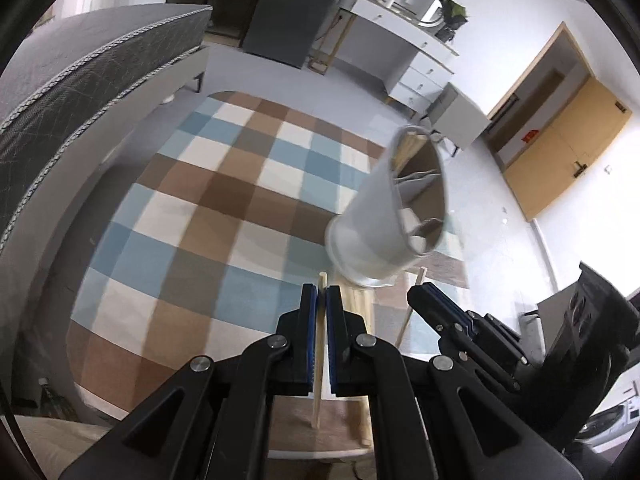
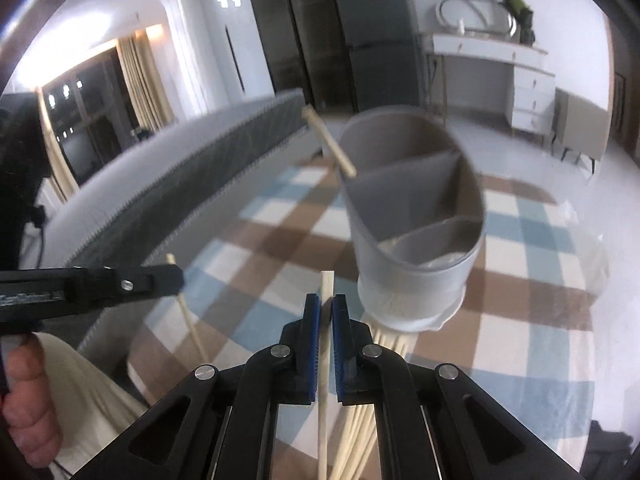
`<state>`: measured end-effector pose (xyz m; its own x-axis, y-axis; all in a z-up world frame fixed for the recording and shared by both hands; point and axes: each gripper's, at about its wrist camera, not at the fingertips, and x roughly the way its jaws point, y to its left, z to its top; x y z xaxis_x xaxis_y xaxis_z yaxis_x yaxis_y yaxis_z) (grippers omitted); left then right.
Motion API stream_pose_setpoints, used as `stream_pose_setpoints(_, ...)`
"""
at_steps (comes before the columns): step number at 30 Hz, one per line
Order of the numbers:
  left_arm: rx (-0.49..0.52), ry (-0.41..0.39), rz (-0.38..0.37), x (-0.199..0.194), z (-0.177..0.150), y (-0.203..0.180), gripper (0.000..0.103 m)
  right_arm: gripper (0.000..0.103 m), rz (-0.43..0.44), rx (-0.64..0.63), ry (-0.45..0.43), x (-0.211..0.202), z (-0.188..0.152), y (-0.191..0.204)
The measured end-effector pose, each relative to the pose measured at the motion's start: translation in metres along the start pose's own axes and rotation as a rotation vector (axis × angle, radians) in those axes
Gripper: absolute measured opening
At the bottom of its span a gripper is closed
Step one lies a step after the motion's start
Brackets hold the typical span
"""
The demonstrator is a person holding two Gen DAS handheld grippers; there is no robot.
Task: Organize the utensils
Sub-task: 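Raise both held chopsticks up above the grey utensil holder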
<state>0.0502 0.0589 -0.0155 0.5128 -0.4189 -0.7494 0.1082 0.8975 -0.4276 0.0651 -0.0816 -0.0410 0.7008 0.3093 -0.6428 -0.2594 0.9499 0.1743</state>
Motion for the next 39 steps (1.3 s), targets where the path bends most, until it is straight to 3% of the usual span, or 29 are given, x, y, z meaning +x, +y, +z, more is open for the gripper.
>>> stream_pose_setpoints(3, -0.008, 0.001, -0.017, -0.003, 0.003, -0.01, 0.0, 0.005, 0.006, 0.007, -0.053, -0.015, -0.001, -0.006)
stream_pose_setpoints(17, 0.172, -0.01, 0.034, -0.015, 0.007, -0.073, 0.0, 0.005, 0.047, 0.095, -0.214, -0.069, 0.012, -0.041)
stream_pose_setpoints(22, 0.203, -0.015, 0.018, -0.023, 0.014, -0.089, 0.0, 0.005, 0.049, 0.092, -0.274, -0.086, 0.025, -0.052)
stream_pose_setpoints(34, 0.178, -0.133, -0.073, -0.064, 0.075, -0.108, 0.0, 0.005, 0.027, -0.075, -0.446, -0.12, 0.114, -0.061)
stream_pose_setpoints(39, 0.165, -0.2, -0.08, -0.073, 0.108, -0.109, 0.0, 0.005, 0.047, -0.205, -0.573, -0.122, 0.153, -0.047)
